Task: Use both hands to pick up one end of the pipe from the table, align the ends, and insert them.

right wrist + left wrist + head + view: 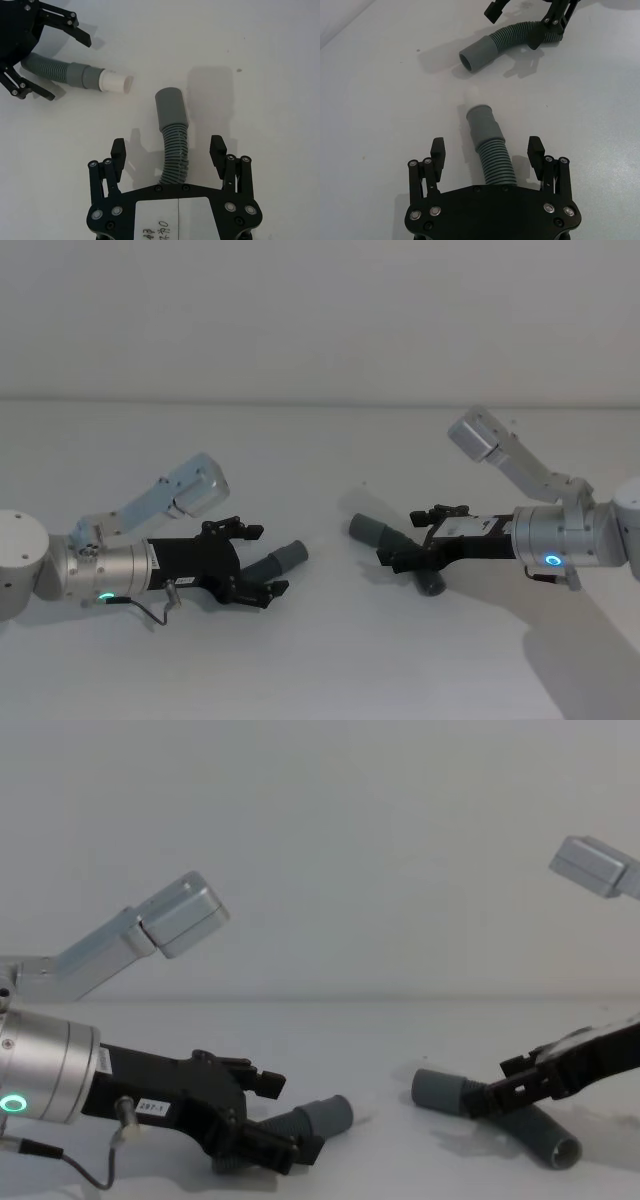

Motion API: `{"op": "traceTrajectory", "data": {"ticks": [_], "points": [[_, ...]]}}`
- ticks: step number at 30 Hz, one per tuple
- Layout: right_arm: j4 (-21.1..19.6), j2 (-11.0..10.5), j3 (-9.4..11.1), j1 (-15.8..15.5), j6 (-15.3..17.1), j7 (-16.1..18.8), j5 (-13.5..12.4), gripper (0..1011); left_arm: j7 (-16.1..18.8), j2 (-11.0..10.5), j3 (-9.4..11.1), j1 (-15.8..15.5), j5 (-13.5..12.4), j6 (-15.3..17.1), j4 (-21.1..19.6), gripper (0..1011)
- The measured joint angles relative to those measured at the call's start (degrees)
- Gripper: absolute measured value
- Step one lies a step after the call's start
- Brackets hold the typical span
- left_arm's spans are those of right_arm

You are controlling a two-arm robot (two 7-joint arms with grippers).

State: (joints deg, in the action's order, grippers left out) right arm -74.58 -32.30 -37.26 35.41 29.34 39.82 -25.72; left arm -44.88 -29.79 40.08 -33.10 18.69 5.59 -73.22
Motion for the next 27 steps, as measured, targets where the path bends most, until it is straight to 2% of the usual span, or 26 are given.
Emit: {"op": "traceTrajectory", "data": {"ticks": [27], "points": [[0.84, -0.32, -1.99, 1.56, 1.87, 0.93, -1.01, 1002, -0.09, -0.12, 0.26, -0.10, -0.14, 0.57, -0.27, 1001]]}}
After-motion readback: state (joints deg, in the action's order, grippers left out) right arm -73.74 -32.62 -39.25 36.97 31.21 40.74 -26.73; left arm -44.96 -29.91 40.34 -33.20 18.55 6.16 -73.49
